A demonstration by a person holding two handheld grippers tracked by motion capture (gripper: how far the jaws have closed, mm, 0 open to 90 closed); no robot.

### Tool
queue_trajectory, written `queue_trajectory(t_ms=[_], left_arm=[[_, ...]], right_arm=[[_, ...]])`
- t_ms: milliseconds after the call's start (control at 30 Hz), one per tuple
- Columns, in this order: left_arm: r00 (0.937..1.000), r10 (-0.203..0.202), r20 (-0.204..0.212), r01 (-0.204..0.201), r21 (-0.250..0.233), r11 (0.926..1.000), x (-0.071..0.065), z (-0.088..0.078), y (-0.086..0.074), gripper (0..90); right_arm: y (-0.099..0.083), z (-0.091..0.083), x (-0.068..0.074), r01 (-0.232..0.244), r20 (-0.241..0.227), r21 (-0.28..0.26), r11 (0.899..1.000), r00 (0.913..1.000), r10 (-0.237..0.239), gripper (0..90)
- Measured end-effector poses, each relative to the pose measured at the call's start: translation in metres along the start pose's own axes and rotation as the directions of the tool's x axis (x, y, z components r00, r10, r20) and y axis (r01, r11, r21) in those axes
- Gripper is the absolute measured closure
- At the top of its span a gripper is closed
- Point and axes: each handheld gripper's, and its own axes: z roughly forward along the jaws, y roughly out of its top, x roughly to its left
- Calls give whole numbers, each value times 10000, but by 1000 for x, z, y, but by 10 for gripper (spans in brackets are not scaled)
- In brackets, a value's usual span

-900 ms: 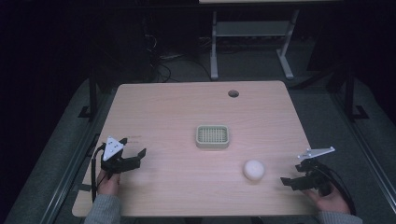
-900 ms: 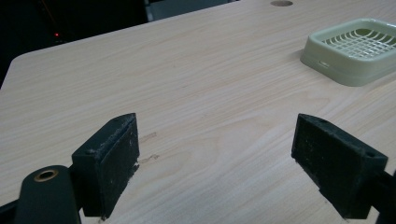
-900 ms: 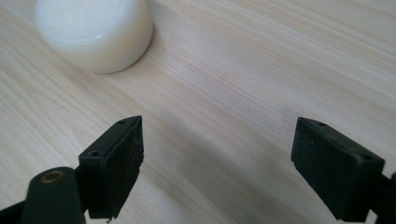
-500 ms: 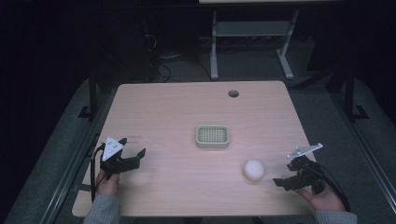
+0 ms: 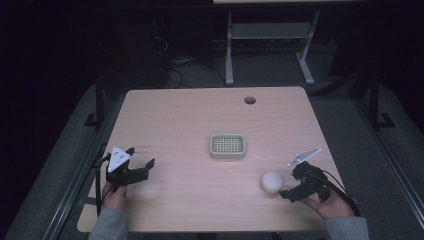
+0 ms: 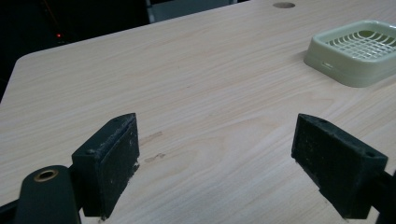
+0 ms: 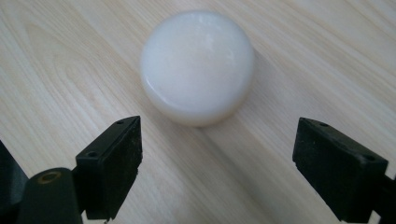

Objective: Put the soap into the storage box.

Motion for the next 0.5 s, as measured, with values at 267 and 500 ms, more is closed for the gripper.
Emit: queue_trajectory(t_ms=[267,500], left_arm=[[10000,-43,-4,43,-18,10000,0,0,0,149],[10000,-26,-22,26,-31,10000,1,0,0,148]], right_arm=[[22,11,6,492,-33,534,9974,9988,-491,149],[36,21,10,804,-44,1019,9915,9968,-804,149]])
